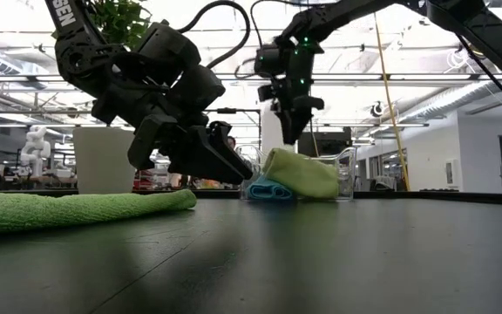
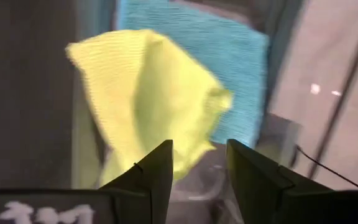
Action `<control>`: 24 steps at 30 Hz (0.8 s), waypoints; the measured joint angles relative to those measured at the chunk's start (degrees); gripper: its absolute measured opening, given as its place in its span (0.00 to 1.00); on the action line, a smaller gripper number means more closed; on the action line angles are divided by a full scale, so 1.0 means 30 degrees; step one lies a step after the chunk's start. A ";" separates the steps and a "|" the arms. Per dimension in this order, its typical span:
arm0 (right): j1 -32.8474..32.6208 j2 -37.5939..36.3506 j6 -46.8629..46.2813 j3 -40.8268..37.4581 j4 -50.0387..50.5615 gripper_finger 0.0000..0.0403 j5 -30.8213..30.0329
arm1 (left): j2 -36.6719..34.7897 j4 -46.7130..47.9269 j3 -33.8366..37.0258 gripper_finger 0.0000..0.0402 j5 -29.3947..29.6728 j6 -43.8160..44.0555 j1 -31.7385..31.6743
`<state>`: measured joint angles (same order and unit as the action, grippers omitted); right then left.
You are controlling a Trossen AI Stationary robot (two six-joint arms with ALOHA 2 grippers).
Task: Fold microfiber towels
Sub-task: Put the folded light green microfiber cloth into the transparent bin, then fold the green microfiber cloth
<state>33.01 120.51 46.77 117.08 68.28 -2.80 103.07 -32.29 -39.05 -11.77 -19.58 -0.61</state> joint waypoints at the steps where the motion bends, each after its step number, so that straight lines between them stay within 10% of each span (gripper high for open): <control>1: 0.0000 0.0000 -0.0168 0.0361 0.0077 0.35 -0.0279 | 0.0000 0.0003 0.0000 0.41 0.0004 0.0003 -0.0003; 10: -0.0657 -0.1930 -0.3409 0.1740 -0.0211 0.33 -0.0330 | 0.0000 0.0248 0.0000 0.41 0.0007 0.0193 -0.0127; 18: -0.3284 -0.4353 -0.8134 0.1509 -0.3411 0.05 0.7214 | 0.0000 0.0235 0.0000 0.41 0.0432 0.0263 -0.0127; 24: -0.6371 -0.5586 -0.9643 -0.1844 -0.6291 0.01 0.7430 | 0.0000 0.0233 0.0000 0.41 0.1904 0.1306 -0.0127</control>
<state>13.90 103.75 17.84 111.55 49.41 19.49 103.07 -31.59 -39.05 -6.06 -15.66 -0.99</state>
